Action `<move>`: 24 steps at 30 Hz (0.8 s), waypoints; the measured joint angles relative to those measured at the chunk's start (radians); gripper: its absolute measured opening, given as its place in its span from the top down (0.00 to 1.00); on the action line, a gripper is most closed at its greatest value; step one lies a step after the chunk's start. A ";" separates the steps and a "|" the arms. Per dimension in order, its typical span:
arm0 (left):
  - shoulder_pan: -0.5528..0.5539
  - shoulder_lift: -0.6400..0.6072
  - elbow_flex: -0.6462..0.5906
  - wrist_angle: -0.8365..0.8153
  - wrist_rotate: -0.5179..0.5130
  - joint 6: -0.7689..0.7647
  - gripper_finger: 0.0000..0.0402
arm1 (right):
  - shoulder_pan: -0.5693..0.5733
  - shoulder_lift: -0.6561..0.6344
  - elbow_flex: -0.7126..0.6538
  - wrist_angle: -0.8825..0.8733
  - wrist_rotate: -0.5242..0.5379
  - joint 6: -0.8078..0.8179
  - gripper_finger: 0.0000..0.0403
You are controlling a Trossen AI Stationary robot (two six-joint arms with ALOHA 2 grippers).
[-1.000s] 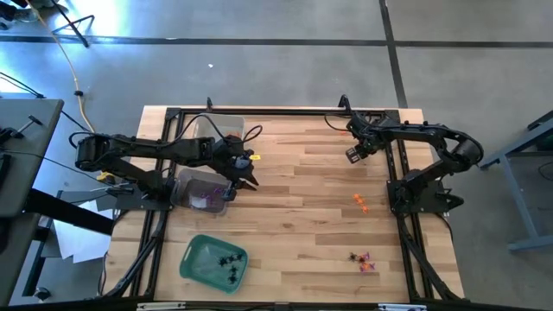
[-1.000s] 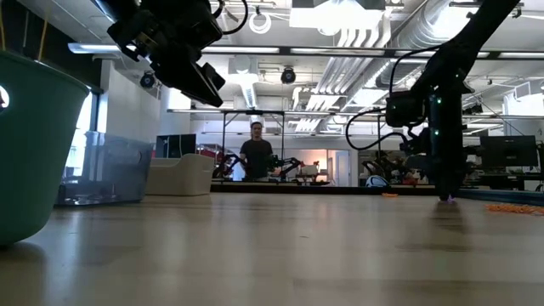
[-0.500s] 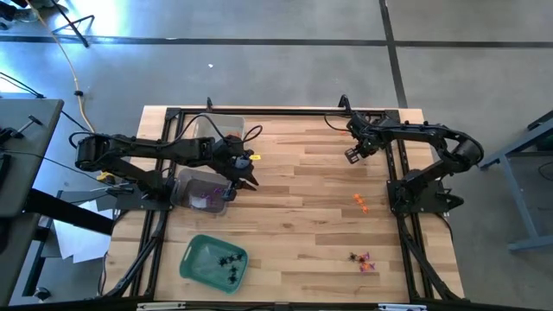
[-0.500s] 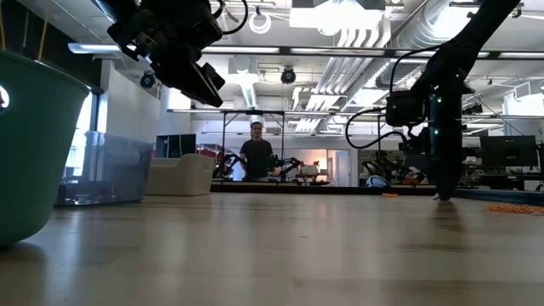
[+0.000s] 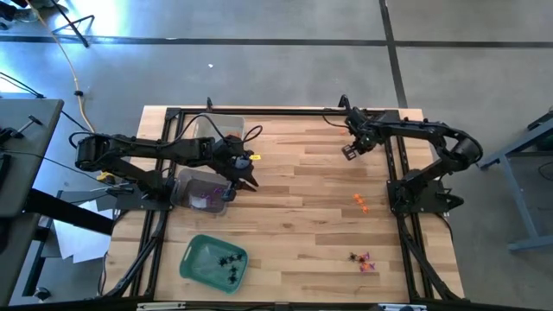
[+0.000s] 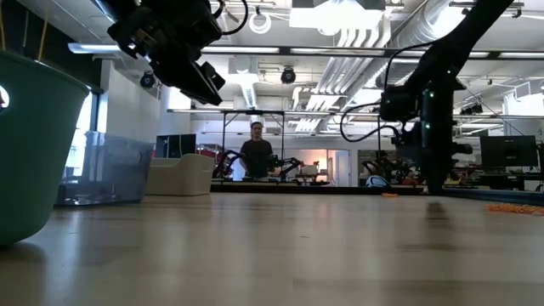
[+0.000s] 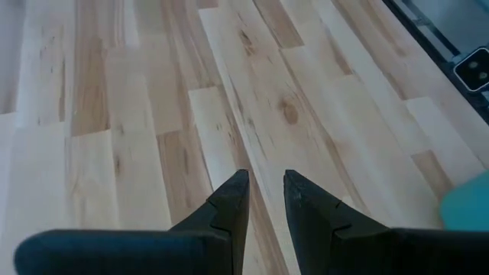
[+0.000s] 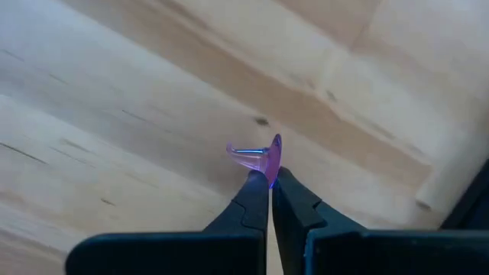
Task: Sort Halloween decoration
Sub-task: Put the top right violet witch hat into the black bin
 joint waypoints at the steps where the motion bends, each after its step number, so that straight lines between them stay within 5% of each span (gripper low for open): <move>1: 0.000 0.000 0.000 0.000 0.002 -0.001 0.83 | 0.000 0.000 0.010 -0.004 0.001 -0.002 1.00; 6: 0.000 0.000 0.000 -0.002 0.005 -0.014 0.83 | 0.000 0.000 0.068 -0.005 -0.038 -0.012 1.00; 12: 0.000 0.000 0.000 -0.001 0.005 -0.013 0.83 | 0.043 -0.004 0.109 0.101 -0.284 -0.019 1.00; 18: 0.021 0.000 0.000 0.028 0.005 0.007 0.83 | 0.166 -0.028 0.111 0.319 -0.545 0.013 1.00; 24: 0.033 0.000 0.000 0.107 0.005 0.090 0.83 | 0.322 -0.031 0.111 0.474 -0.607 0.034 1.00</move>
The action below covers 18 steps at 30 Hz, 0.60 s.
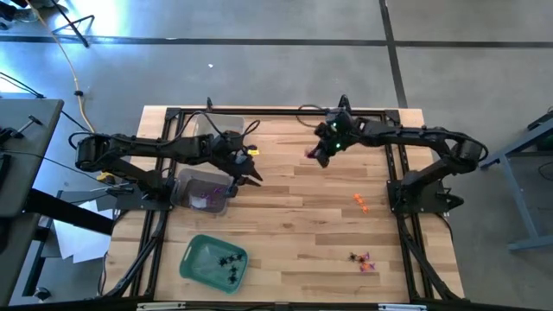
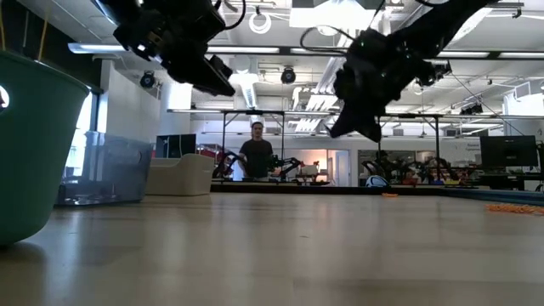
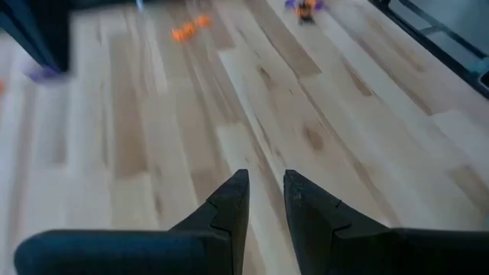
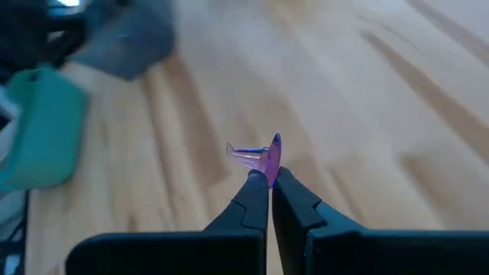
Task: Sort Halloween decoration
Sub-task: Put the top right violet witch hat into the black bin
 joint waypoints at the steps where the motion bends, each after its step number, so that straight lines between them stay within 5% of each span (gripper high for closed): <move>1: 0.000 0.000 0.000 0.017 0.000 0.019 0.83 | 0.025 0.000 0.000 0.026 -0.001 0.002 1.00; 11: -0.045 0.000 0.000 0.218 0.072 0.096 0.83 | 0.200 0.000 0.000 0.263 -0.001 0.062 1.00; 18: -0.102 0.000 0.000 0.306 0.014 0.100 0.83 | 0.325 0.000 0.000 0.370 0.002 0.086 1.00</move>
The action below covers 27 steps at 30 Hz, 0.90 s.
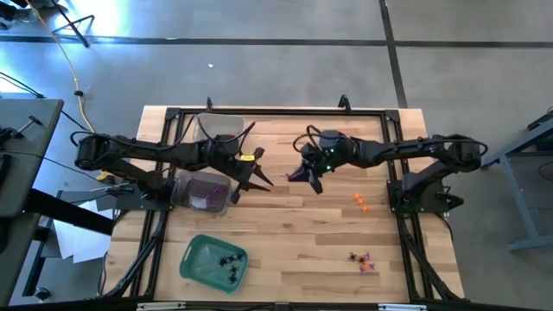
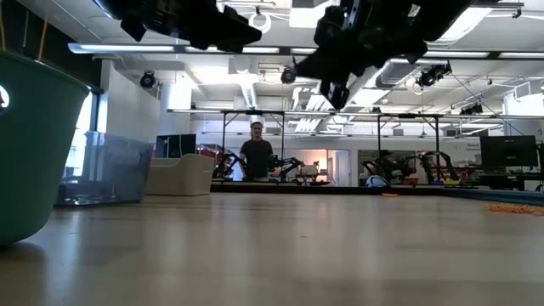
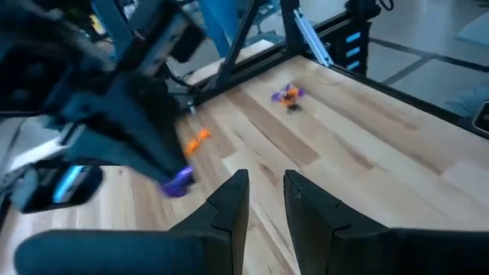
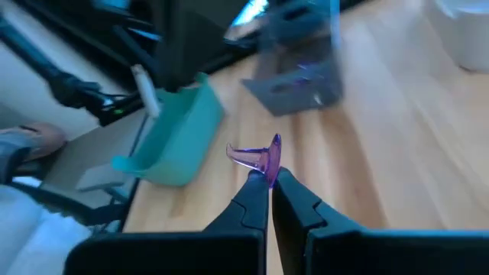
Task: Sort Halloween decoration
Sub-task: Put the top right violet witch hat into the black bin
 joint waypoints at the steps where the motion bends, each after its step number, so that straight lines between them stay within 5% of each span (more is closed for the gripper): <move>1: -0.009 0.000 0.000 0.010 -0.012 0.000 0.83 | 0.016 0.000 0.000 0.017 0.000 0.000 1.00; 8: -0.056 0.000 0.000 0.040 -0.052 0.012 0.80 | 0.097 0.000 0.000 0.051 0.000 -0.003 1.00; 16: -0.082 0.023 0.000 0.104 -0.075 0.022 0.62 | 0.112 0.000 0.000 0.082 0.015 -0.003 1.00; 27: -0.068 0.076 0.000 0.218 0.002 0.014 0.52 | 0.112 -0.001 0.000 0.107 0.044 0.000 1.00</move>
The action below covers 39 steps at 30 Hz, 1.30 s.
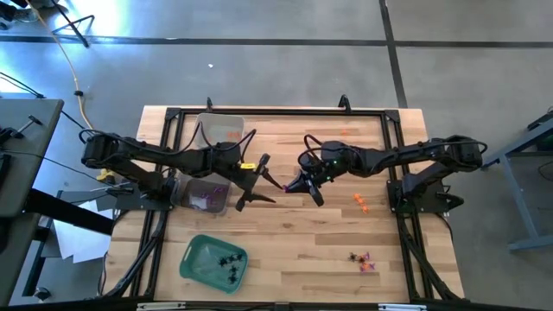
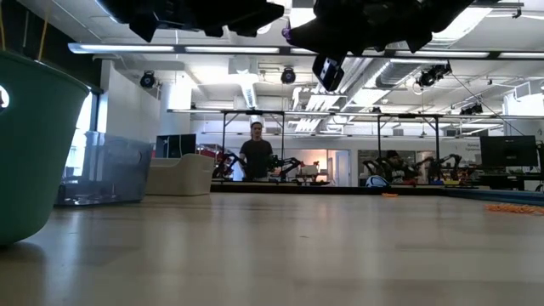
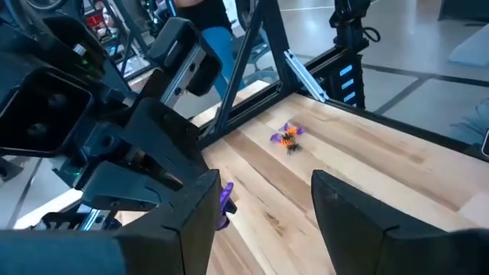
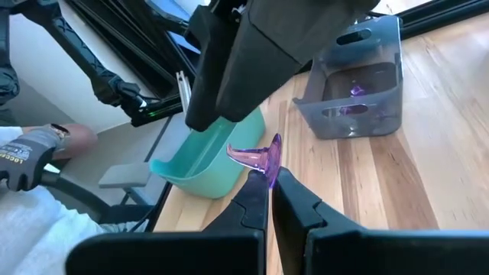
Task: Sort Halloween decoration
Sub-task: Put the top right violet witch hat into the black bin
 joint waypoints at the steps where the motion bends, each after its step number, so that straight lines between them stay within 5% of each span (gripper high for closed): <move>1: 0.000 0.000 0.000 0.000 0.000 0.001 0.52 | 0.000 0.000 0.000 0.000 0.000 -0.001 1.00; 20: 0.012 -0.017 0.000 0.013 -0.002 0.094 0.52 | -0.007 0.016 0.000 0.047 0.020 -0.003 1.00; 29: -0.016 -0.206 0.000 -0.288 -0.152 0.168 0.52 | -0.077 0.128 0.004 0.163 0.015 0.059 1.00; 34: -0.077 -0.305 0.000 -0.440 -0.289 0.177 0.52 | -0.112 0.267 0.134 0.177 -0.070 0.082 1.00; 39: -0.162 -0.379 0.000 -0.607 -0.389 0.104 0.52 | -0.115 0.443 0.400 0.052 -0.194 0.014 1.00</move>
